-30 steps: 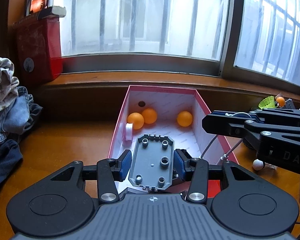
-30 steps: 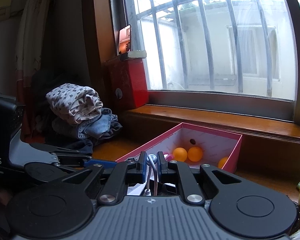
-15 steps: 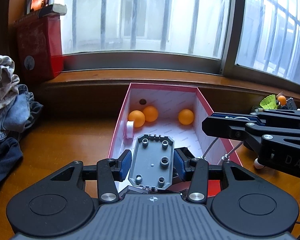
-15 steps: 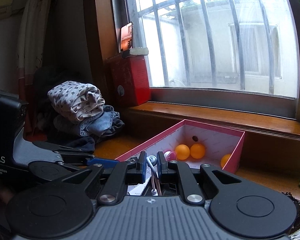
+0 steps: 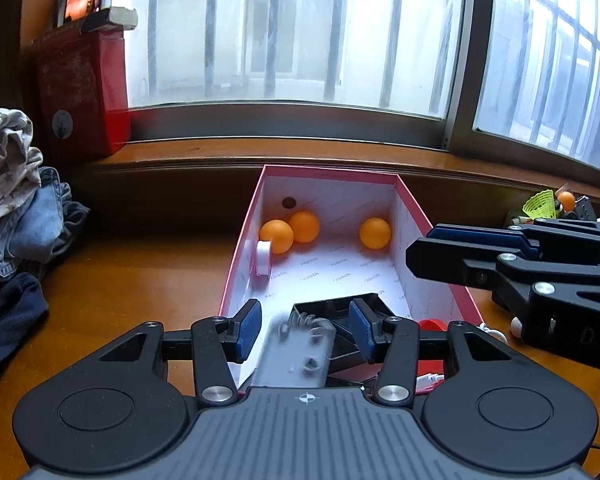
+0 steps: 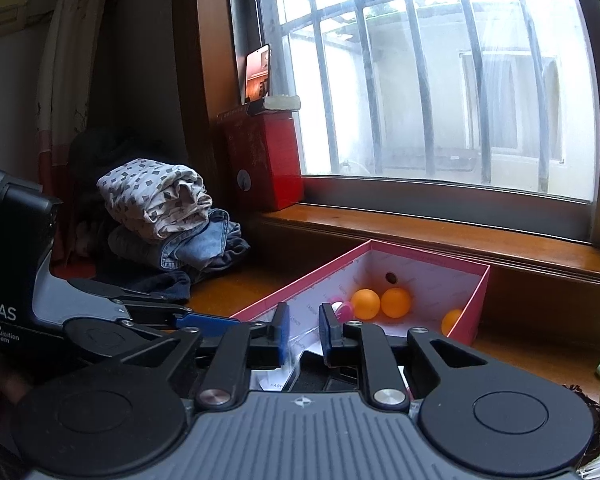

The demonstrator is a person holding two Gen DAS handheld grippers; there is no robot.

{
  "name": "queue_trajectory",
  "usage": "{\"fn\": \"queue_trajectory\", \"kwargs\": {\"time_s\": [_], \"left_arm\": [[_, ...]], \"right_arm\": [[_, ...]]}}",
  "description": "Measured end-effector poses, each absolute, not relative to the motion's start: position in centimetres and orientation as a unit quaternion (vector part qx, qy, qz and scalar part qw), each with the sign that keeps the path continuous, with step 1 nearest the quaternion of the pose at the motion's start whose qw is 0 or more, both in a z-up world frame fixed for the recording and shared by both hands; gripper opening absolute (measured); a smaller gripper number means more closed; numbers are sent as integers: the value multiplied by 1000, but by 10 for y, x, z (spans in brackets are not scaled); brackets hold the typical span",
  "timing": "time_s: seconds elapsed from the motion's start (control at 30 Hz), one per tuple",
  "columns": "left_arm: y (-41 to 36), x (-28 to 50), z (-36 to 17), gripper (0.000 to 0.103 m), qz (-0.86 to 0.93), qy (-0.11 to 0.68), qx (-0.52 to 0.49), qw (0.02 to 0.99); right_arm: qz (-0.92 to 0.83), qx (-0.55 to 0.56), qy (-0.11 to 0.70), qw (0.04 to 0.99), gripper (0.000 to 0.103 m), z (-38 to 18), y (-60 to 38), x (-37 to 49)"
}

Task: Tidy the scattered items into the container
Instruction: 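Open both tools to drop the plate and cable into the shoebox, then move both open tools back toward the object pile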

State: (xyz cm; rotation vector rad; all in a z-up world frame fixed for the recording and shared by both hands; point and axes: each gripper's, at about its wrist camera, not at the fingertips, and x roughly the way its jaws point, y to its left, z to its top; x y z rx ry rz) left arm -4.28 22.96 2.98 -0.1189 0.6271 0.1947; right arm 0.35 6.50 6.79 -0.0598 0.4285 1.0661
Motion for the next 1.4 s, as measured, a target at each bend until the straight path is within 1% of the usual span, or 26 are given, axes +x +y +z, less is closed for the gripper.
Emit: {"fn": "queue_trajectory", "kwargs": {"time_s": [0.03, 0.1, 0.37, 0.43, 0.57, 0.6, 0.63, 0.7, 0.77, 0.9, 1.13, 1.23, 1.4], "left_arm": [[230, -43, 30, 52, 96, 307, -59, 945], [230, -43, 30, 56, 98, 307, -60, 945], [233, -44, 30, 68, 107, 304, -64, 944], [234, -44, 30, 69, 108, 302, -67, 945], [236, -42, 33, 74, 103, 306, -71, 944], [235, -40, 34, 75, 104, 312, -63, 942], [233, -38, 36, 80, 104, 318, -55, 941], [227, -33, 40, 82, 101, 322, -23, 941], [222, -29, 44, 87, 97, 318, 0, 943], [212, -25, 50, 90, 84, 309, 11, 947], [189, -30, 53, 94, 57, 294, 27, 954], [181, -35, 53, 99, 49, 291, 38, 955], [165, -28, 53, 99, 17, 302, 63, 951]], "right_arm": [[504, -29, 202, 839, 25, 68, 65, 3], [503, -30, 203, 840, 32, 68, 65, 2], [500, -28, 201, 842, 42, 68, 63, 2], [500, -27, 201, 842, 46, 68, 62, 2], [494, -14, 199, 846, 60, 68, 57, -1], [492, -9, 199, 847, 64, 68, 55, -1], [490, -5, 198, 849, 66, 68, 53, -2], [484, 16, 198, 852, 75, 66, 46, -3], [476, 40, 196, 856, 77, 64, 37, -2], [457, 80, 183, 867, 87, 63, 18, -4], [426, 106, 175, 882, 91, 65, 0, -14], [410, 107, 171, 890, 94, 66, -6, -22], [380, 116, 182, 899, 95, 60, -22, -30]]}}
